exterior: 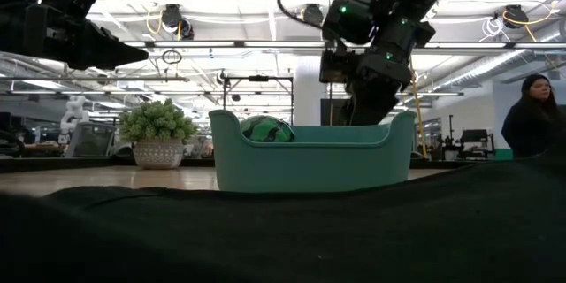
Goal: Pick and placing Produce into tupperware
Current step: Put the apple into the blue bin
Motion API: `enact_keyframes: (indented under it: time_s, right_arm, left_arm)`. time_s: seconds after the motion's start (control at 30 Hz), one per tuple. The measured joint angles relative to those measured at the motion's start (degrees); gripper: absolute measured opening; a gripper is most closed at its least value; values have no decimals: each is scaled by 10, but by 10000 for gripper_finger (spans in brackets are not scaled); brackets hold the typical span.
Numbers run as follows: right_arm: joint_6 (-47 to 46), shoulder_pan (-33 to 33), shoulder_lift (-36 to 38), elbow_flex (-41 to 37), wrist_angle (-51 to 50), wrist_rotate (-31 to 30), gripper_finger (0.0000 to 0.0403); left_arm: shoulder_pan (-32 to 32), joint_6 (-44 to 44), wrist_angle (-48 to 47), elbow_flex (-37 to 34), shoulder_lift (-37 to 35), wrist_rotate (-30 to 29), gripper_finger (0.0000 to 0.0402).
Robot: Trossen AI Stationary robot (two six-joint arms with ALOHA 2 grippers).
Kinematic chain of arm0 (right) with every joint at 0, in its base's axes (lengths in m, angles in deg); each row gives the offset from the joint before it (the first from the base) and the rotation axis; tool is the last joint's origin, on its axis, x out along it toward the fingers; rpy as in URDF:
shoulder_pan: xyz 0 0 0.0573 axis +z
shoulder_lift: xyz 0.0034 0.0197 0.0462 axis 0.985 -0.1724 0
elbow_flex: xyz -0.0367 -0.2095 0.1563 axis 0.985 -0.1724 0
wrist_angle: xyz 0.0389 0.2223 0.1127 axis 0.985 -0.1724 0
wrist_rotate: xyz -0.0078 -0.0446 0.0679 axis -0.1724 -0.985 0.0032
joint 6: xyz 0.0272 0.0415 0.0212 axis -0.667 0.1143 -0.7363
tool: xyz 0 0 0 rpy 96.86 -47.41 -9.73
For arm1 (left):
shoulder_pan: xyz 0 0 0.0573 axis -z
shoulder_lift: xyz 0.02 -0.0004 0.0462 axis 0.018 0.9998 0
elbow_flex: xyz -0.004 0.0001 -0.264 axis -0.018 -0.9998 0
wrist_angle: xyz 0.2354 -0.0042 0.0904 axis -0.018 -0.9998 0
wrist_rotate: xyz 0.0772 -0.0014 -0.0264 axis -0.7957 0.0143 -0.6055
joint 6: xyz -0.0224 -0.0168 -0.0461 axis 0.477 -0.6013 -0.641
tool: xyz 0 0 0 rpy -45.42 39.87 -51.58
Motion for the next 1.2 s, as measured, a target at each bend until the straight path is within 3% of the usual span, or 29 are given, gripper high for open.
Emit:
enact_keyframes:
  time_s: [0.33, 1.2]
  right_arm:
    - [-17, -9, 64, 43, -80, -1, 269]
    - [-1, -9, 66, 308, -347, -29, 267]
  left_arm:
    - [0, 2, 2, 0, 0, 0, 26]
    - [0, 3, 3, 0, 0, 0, 26]
